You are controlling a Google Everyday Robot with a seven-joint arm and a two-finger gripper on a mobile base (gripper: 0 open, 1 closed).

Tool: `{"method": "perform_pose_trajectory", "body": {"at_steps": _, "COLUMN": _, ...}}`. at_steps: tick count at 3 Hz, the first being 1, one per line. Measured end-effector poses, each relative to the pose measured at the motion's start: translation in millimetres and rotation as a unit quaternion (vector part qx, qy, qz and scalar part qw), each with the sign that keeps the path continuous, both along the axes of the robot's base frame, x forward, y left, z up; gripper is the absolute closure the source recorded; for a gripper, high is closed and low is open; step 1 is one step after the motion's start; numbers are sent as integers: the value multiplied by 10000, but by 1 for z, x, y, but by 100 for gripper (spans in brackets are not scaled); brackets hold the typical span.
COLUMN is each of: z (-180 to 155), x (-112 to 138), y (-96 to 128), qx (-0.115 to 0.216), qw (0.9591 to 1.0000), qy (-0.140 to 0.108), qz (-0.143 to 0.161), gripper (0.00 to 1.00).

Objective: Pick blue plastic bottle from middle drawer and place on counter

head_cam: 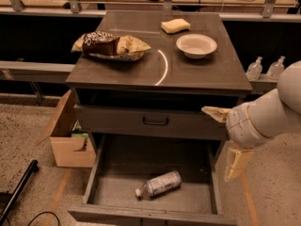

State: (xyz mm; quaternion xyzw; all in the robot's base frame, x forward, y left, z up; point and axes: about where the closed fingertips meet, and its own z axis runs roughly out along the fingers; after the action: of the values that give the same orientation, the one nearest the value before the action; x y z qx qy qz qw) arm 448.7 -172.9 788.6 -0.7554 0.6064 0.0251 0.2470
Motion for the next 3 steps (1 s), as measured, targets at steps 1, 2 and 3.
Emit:
{"method": "perform_pose_trajectory", "body": {"at_steps": 1, "z": -3, "x": 0, "y": 1, "qx": -51, "qw": 9997, "qy": -81, "qz": 223, "gripper": 0}}
{"method": "perform_pose_trajectory", "body": {"at_steps": 2, "z": -3, "x": 0, "y": 1, "qx": -51, "qw": 9997, "qy": -81, "qz": 224, "gripper": 0}}
{"method": "perform_pose_trajectory", "body": {"at_steps": 3, "z": -16, "x": -3, "y": 7, "qx": 37, "qw": 9996, "qy": -115, "qz": 251, "gripper": 0}}
